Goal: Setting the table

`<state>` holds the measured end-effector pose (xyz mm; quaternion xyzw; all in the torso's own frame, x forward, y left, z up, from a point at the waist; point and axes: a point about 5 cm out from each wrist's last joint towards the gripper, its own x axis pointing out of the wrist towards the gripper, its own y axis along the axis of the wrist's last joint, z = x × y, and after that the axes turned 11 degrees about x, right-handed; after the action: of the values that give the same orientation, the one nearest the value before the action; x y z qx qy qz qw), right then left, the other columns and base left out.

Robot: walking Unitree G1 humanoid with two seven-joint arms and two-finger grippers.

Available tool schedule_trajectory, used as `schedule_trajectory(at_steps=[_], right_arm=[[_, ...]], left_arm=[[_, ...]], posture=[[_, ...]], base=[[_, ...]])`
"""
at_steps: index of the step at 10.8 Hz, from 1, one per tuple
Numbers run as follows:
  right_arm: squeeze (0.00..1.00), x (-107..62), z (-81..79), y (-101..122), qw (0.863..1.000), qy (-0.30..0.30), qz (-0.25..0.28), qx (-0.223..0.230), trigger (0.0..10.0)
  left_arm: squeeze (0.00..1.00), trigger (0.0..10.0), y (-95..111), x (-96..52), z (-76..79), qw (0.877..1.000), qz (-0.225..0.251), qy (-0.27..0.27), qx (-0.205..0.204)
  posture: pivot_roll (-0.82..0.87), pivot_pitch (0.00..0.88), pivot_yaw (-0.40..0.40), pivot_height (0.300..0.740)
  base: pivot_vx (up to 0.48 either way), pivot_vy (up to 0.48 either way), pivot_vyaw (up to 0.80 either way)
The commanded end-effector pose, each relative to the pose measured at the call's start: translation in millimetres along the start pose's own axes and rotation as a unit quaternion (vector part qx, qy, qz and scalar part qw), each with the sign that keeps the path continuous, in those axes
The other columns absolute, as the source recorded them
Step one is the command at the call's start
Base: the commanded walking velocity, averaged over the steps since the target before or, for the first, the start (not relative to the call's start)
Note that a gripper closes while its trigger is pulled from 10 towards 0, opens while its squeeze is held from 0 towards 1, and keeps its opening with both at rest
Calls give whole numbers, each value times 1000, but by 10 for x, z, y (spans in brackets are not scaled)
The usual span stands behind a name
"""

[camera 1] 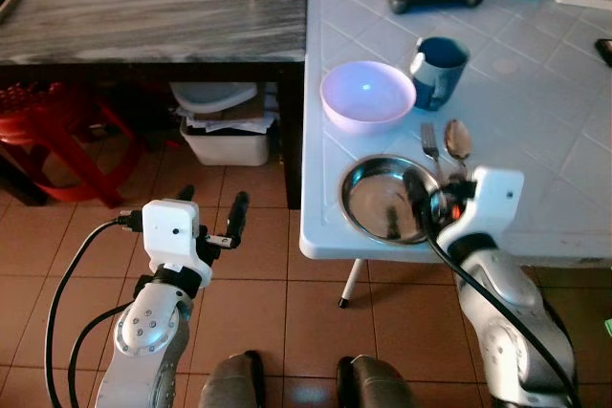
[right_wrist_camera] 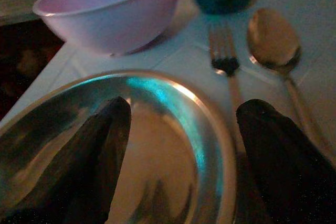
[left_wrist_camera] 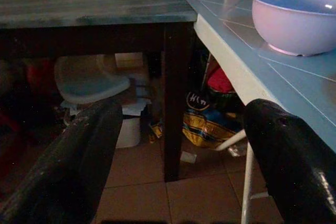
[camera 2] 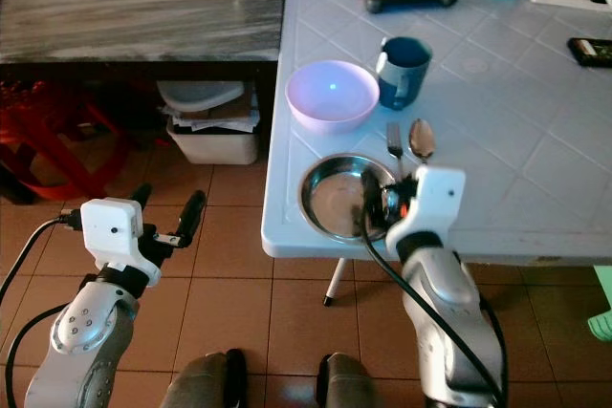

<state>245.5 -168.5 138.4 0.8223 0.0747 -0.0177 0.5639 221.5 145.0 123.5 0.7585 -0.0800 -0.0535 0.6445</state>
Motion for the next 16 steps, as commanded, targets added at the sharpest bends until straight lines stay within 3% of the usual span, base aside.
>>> schedule_trajectory(at_steps=[1,2,3,5,10,16], right_arm=[[165,-49,-43,28,1000,21,-1,4,10000],[39,-76,-65,-3,999,34,-13,12,10000],[0,-98,-96,-93,997,57,-44,33,10000],[0,-114,-90,-175,994,63,-69,54,10000],[0,-125,-4,-180,995,31,-75,65,10000],[0,-226,235,-254,987,-61,-108,106,10000]], left_arm=[[0,10000,-28,-9,-14,1000,-7,-1,4],[0,10000,-26,-6,-15,1000,-6,-1,4],[0,10000,-29,-7,-9,1000,-7,-3,4],[0,10000,-30,-11,-7,1000,-8,-3,4],[0,10000,-38,-25,-1,1000,-10,-3,1],[0,10000,-40,35,4,1000,-8,-13,-1]], posture=[[-34,140,26,740],[-35,141,27,740],[-34,143,28,740],[-30,144,26,740],[-34,149,27,740],[-58,141,32,740]], base=[[0,0,0],[0,0,0],[0,0,0],[0,0,0],[0,0,0],[0,0,0]])
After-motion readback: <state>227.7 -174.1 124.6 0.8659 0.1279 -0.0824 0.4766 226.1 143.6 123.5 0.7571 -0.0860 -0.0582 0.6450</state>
